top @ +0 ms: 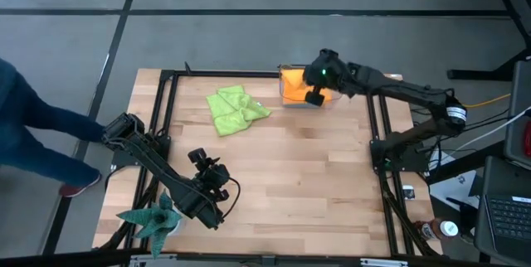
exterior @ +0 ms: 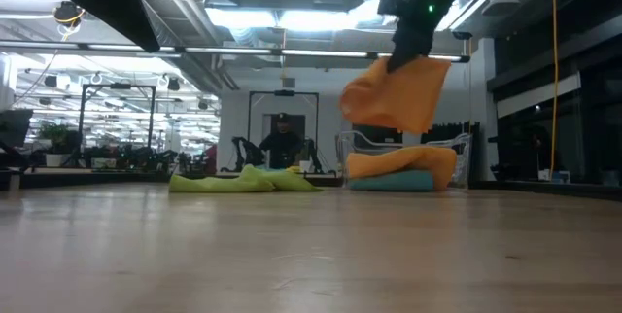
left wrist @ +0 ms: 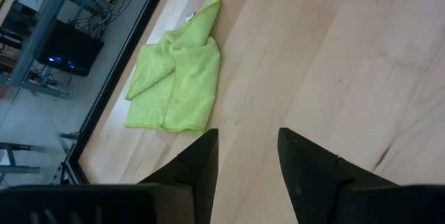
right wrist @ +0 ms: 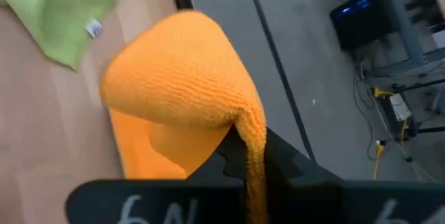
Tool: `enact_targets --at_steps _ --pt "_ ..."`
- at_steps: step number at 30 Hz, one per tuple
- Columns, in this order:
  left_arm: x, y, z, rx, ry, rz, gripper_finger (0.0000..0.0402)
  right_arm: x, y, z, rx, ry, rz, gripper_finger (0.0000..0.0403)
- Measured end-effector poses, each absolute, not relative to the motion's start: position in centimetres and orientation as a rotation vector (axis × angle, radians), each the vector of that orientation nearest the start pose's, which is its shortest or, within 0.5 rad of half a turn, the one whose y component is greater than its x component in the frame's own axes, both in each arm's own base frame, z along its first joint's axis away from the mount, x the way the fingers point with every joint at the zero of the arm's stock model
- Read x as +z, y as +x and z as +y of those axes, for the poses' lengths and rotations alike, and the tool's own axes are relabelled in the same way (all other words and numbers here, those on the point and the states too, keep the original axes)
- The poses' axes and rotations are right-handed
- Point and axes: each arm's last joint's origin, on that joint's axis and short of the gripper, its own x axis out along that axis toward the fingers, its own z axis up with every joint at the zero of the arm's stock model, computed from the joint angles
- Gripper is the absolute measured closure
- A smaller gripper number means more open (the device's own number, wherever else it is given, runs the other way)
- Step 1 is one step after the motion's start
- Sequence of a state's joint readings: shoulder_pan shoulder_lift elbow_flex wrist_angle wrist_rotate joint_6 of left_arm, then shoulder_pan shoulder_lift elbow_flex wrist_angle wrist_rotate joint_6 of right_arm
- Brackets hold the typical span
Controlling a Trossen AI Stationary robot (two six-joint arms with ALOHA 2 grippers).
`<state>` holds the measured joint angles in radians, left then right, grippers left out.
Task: Fold microfiber towels
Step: Put the folded yellow microfiber cloth into the transparent bin
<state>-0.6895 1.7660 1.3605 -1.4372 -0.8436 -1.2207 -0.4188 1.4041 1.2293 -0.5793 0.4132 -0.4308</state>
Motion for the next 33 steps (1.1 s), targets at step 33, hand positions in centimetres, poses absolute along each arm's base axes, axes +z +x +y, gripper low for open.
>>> enact_targets --at_steps 33 --pt "23.7 24.8 -16.4 0.813 0.216 0.956 0.026 25.2 24.5 -23.2 -0.321 -0.281 1.084 0.0312"
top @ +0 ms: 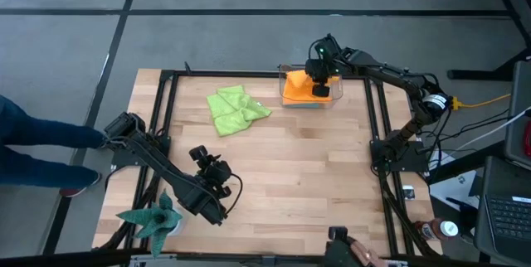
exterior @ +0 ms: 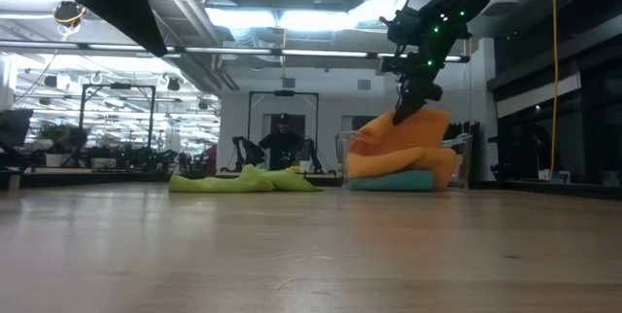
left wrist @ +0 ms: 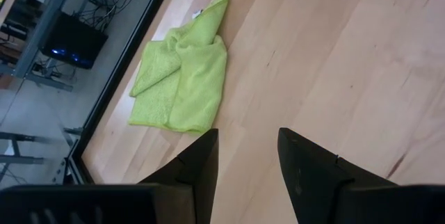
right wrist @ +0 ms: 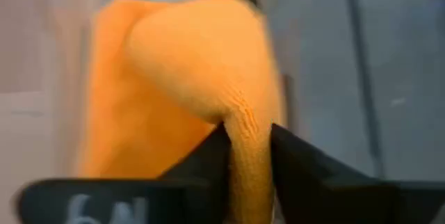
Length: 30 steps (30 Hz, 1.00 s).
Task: Fold microfiber towels
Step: Put the folded yellow microfiber cloth into the transparent bin, then fold the green microfiber cloth
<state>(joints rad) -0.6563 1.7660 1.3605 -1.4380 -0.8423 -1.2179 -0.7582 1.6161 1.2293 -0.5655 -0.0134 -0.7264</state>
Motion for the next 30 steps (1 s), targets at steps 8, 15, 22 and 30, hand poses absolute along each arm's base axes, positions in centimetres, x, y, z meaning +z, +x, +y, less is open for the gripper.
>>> enact_targets --at_steps 8,15,22,30 --pt "23.6 24.8 -16.5 0.805 0.188 0.99 0.026 24.5 24.9 -20.3 -0.151 -0.067 1.124 0.0206" --pt "23.6 24.8 -16.5 0.803 0.181 0.988 0.026 25.1 25.9 -18.3 -0.159 0.058 1.09 0.0195" --pt "23.6 24.9 -16.5 0.802 0.175 0.985 0.026 25.8 29.3 -14.3 0.095 0.166 0.881 0.0203" --pt "23.4 25.3 -16.9 0.784 0.11 0.955 0.026 22.4 35.7 -8.4 -0.136 -0.106 0.667 0.0221"
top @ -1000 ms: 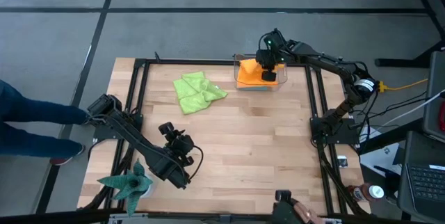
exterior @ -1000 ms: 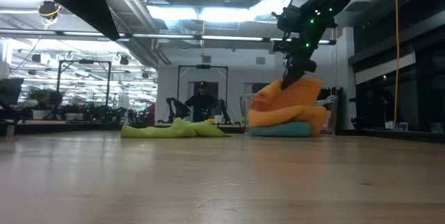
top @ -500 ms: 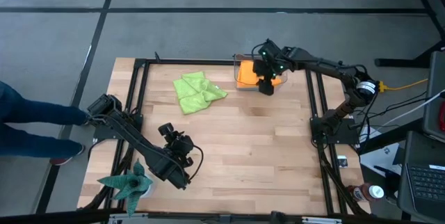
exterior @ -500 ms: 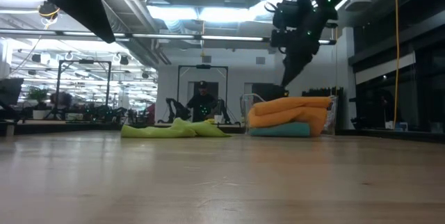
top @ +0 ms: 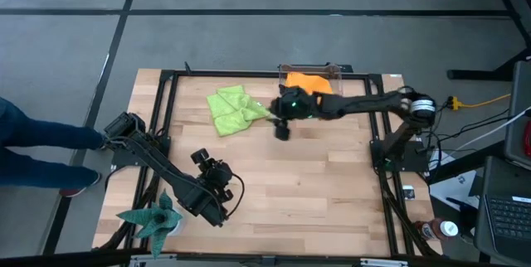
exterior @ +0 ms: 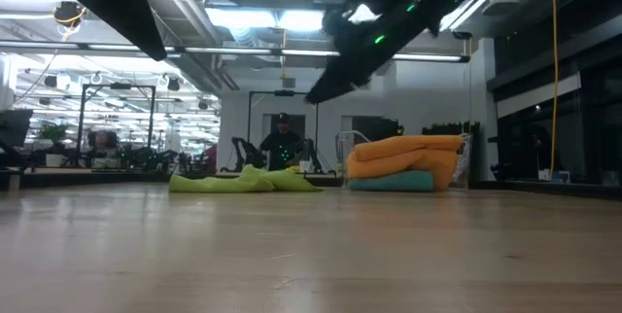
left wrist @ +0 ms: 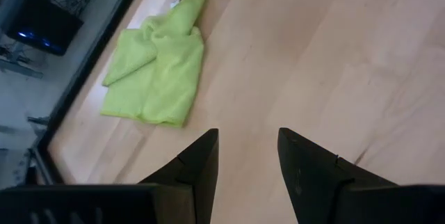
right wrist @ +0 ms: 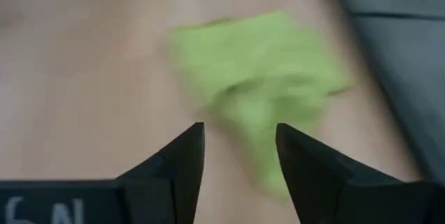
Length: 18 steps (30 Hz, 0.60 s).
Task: Fold microfiber towels
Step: Fold the green microfiber cloth
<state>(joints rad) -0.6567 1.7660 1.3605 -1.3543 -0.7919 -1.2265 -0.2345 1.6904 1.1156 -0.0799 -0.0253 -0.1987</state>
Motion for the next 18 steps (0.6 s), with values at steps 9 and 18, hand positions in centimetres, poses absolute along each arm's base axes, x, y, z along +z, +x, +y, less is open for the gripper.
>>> enact_targets --at_steps 9,18 --pt "23.2 25.5 -17.7 0.732 0.004 0.986 0.026 16.0 41.1 -10.9 -0.281 -0.01 0.767 0.0241" --pt "23.2 25.2 -18.3 0.709 0.009 0.976 0.026 12.6 44.5 -12.0 -0.279 -0.018 0.868 0.0241"
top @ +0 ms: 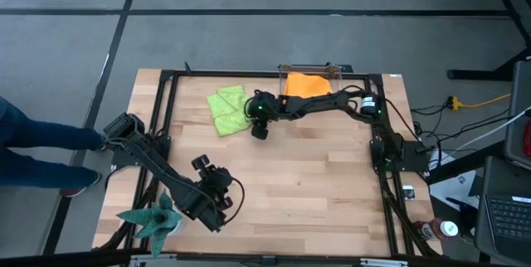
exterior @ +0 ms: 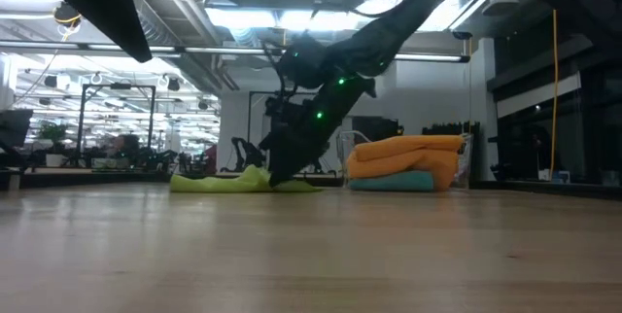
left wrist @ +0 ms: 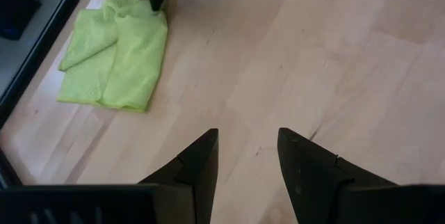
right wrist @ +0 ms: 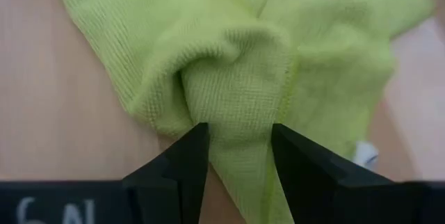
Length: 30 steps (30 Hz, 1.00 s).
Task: Fold microfiber towels
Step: Fold the green microfiber cloth
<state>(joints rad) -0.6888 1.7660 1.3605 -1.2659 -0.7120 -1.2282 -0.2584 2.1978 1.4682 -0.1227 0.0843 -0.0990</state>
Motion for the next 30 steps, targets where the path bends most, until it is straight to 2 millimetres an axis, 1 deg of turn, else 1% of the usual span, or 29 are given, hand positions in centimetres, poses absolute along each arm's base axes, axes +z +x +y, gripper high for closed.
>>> enact_targets --at_steps 2,4,7,10,12,17,21,24,26,28,30 --pt "23.2 25.1 -18.5 0.702 0.011 0.975 0.026 12.1 44.7 -12.0 -0.279 -0.002 0.908 0.0241" --pt "23.2 25.1 -18.6 0.699 0.01 0.973 0.026 11.9 44.9 -11.5 -0.266 -0.002 0.929 0.0241" --pt "23.2 25.0 -18.7 0.695 0.012 0.972 0.026 11.6 44.7 -10.1 -0.198 0.035 0.988 0.0241" --pt "23.2 24.9 -18.8 0.691 0.013 0.972 0.026 11.5 44.2 -7.8 -0.129 0.075 1.088 0.0241" --pt "23.2 24.9 -18.8 0.69 0.012 0.971 0.026 11.3 43.6 -5.9 -0.081 0.076 1.182 0.0241" --pt "23.2 25.0 -18.9 0.685 0.0 0.964 0.026 11.8 42.0 -1.2 0.004 0.095 1.379 0.0241" --pt "23.1 25.4 -19.1 0.669 -0.043 0.938 0.026 12.7 40.5 2.9 0.05 0.082 1.481 0.0241" --pt "23.0 26.3 -19.3 0.623 -0.082 0.904 0.026 14.1 39.3 5.8 0.069 0.058 1.513 0.0241" --pt "22.6 27.0 -19.3 0.581 -0.085 0.892 0.026 15.0 38.3 7.6 0.086 0.03 1.539 0.0241" --pt "22.1 27.8 -19.0 0.554 -0.097 0.873 0.026 16.6 37.5 9.2 0.111 -0.005 1.521 0.0241" --pt "21.6 28.7 -18.3 0.536 -0.131 0.867 0.026 17.7 36.7 10.7 0.12 -0.031 1.512 0.0241"
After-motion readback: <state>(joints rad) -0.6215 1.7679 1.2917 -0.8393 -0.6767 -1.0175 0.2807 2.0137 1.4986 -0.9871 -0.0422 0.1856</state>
